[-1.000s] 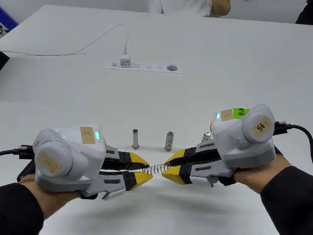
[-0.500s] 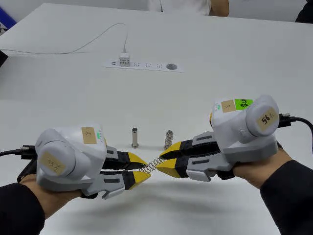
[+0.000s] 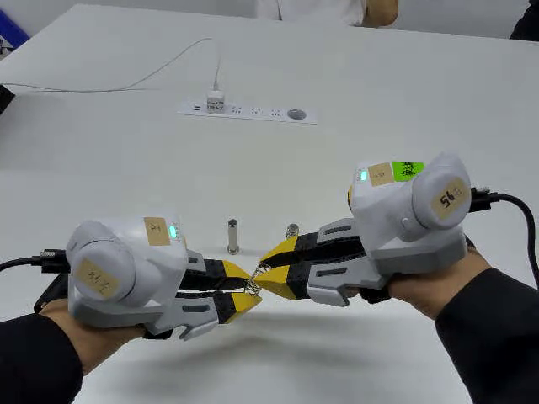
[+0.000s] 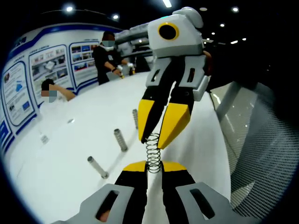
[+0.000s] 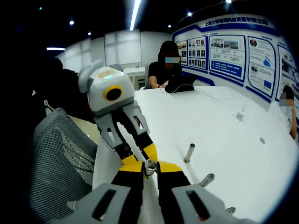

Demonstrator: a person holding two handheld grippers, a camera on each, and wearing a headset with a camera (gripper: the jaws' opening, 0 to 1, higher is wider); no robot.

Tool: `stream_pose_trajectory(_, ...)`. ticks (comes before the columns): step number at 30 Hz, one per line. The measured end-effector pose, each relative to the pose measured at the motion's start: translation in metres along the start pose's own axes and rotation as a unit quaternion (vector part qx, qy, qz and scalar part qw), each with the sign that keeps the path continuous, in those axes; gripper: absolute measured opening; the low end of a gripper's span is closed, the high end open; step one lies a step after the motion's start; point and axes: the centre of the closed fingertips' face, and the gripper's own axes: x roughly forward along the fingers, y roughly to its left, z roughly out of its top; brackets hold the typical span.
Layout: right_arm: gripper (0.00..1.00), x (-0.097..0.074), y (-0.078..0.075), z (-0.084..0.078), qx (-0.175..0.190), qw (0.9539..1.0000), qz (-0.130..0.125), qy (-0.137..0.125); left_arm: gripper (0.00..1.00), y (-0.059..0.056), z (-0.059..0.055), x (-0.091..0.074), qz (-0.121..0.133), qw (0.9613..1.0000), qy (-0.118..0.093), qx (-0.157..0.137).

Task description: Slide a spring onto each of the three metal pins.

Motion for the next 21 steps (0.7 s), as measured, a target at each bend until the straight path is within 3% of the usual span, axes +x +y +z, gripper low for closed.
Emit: stream_pose_trajectory(21, 0.12, 0.0035, -0.006, 0.0077, -0.006, 1.0, -0.005, 0.006, 0.15, 0.0051, -0.0001, -0.002, 0.018, 0.9993, -0.012, -0.029)
